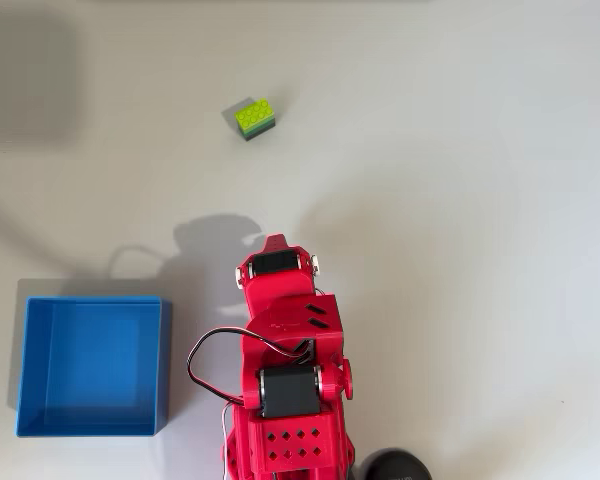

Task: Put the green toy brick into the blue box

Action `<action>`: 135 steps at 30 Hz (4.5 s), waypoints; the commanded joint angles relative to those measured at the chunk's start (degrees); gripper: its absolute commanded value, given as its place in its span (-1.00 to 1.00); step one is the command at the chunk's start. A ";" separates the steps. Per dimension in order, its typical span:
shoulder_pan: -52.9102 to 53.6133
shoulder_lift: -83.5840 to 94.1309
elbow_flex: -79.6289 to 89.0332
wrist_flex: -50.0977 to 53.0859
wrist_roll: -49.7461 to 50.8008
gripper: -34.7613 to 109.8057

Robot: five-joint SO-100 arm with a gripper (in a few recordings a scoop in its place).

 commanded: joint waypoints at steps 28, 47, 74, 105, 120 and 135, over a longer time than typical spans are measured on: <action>0.53 0.97 -0.26 -0.26 0.09 -0.52; 1.23 -13.80 -16.52 -5.27 0.97 -0.52; 0.70 -66.88 -68.12 16.52 -10.72 -0.52; -3.69 -108.46 -106.52 21.80 -18.19 -0.12; -3.96 -122.52 -116.37 22.50 -22.24 -0.16; -4.22 -131.57 -124.80 22.50 -22.94 -0.36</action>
